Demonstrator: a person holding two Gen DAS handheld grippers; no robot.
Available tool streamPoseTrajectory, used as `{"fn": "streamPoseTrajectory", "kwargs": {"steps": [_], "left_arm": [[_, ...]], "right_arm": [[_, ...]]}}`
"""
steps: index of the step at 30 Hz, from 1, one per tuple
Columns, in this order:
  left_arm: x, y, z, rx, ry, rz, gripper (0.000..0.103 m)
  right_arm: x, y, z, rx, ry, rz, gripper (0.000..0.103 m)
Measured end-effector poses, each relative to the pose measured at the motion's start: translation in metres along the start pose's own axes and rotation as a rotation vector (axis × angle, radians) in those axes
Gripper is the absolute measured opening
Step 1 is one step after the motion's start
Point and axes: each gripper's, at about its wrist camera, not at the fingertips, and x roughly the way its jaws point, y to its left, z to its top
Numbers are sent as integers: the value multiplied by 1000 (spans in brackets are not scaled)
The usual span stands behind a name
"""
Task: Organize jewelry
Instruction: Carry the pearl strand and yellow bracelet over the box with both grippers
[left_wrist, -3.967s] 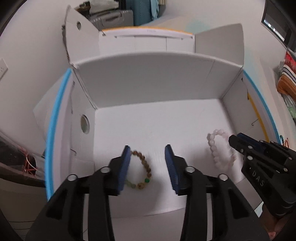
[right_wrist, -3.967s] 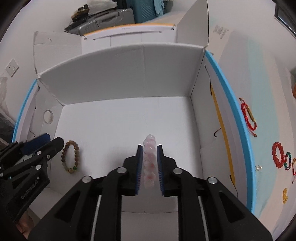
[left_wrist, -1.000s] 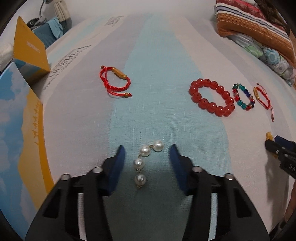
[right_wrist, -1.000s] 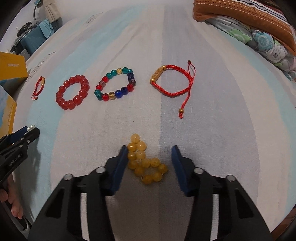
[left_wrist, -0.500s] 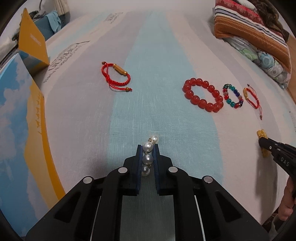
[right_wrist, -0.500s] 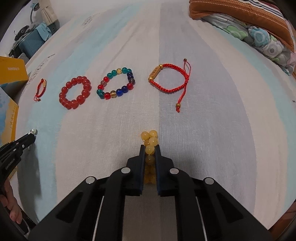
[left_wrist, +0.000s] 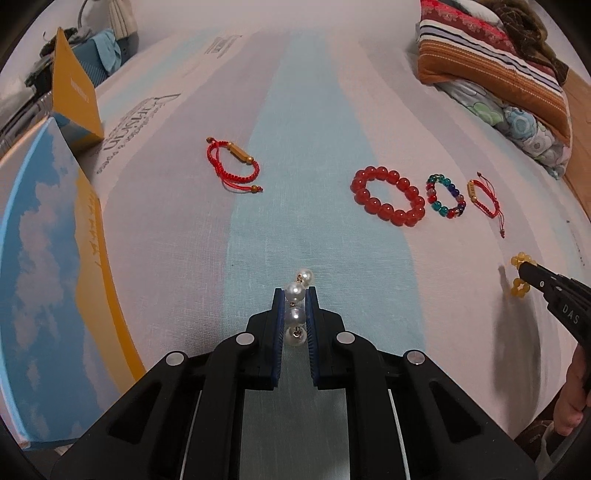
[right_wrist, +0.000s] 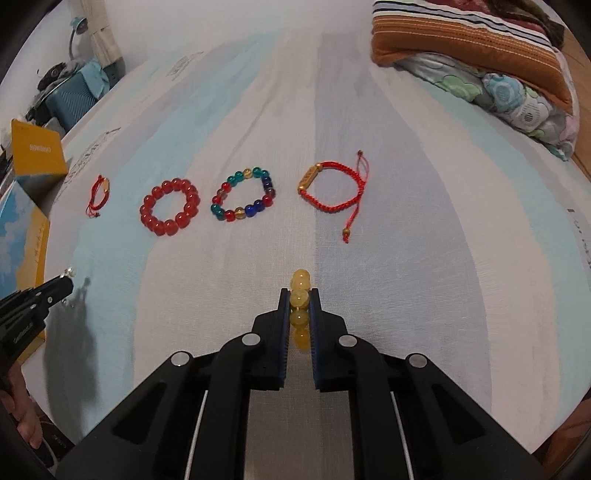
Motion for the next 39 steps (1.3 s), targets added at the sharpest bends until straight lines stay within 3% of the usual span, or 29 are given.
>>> {"fn": "streamPoseTrajectory", "kwargs": {"steps": [9,19,30,39], "left_arm": [[-31,0,5,8,-34,4,11],[-80,18,9,8,-98,10,11],[-132,66,2,-46,-166,35,11],[-173,127,-13,-113,-206,89,11]], "right_arm": [[-22,8,6,15,-60,11,9],[-56,44,20,-10,-112,14,9],[-94,102,28,-71,-164,39,9],[-117,178,33,-153,-198,109,9]]}}
